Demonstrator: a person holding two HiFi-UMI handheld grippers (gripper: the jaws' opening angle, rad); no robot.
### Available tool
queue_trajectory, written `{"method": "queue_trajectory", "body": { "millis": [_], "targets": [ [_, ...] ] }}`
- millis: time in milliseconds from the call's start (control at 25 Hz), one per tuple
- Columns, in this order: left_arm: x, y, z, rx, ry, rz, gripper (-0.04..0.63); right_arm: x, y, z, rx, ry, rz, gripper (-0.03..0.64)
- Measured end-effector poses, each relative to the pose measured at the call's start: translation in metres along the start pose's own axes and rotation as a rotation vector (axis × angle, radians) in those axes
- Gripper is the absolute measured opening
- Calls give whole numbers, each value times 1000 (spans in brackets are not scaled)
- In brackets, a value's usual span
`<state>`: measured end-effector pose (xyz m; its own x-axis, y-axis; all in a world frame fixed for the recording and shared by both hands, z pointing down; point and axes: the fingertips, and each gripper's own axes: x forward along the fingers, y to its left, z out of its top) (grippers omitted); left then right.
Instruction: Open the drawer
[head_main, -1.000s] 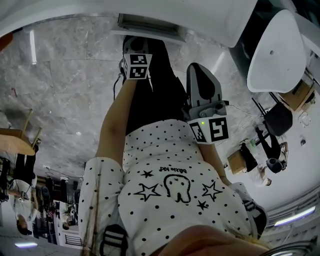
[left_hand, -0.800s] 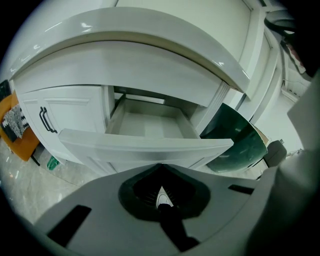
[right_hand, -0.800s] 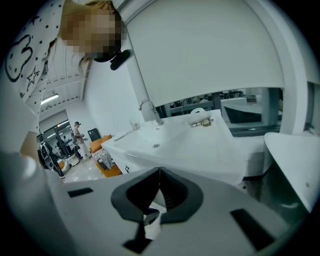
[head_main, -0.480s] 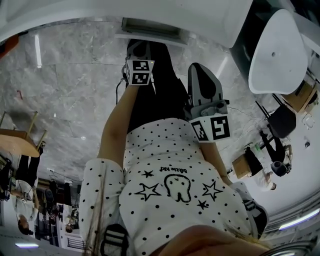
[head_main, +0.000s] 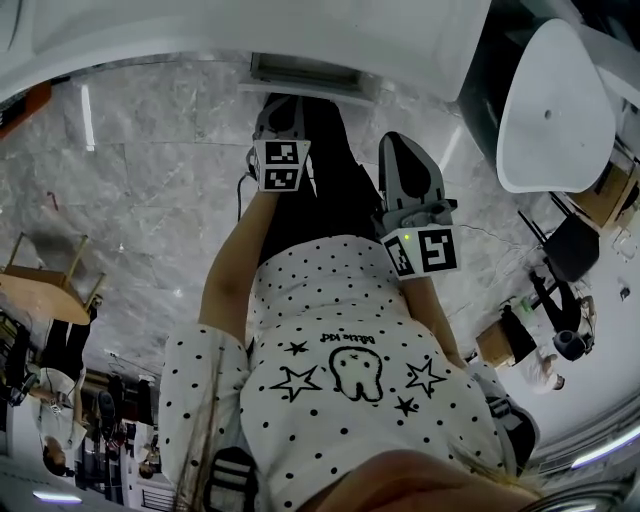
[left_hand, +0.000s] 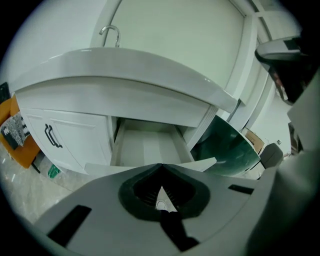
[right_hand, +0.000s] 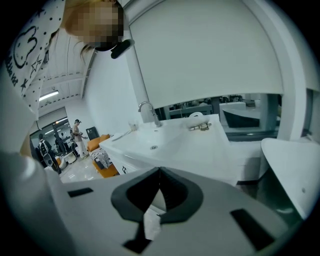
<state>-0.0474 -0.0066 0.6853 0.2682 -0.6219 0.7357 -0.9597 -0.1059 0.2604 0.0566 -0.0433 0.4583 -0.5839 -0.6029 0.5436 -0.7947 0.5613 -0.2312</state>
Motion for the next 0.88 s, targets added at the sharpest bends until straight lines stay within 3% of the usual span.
{"method": "queue_trajectory", "body": {
  "millis": [200,320,880],
  "targets": [
    [-28,-1,42,-20,-124,-29,3,-5,4,10,-21,-14,-1,15],
    [-46,-2,62,-42,-163,-52,3,-12,12,16,-33,-16,9,14],
    [-105,-16,153,-5,-322,-79,5,-24,22,37,-105,-48,41,14]
  ]
}}
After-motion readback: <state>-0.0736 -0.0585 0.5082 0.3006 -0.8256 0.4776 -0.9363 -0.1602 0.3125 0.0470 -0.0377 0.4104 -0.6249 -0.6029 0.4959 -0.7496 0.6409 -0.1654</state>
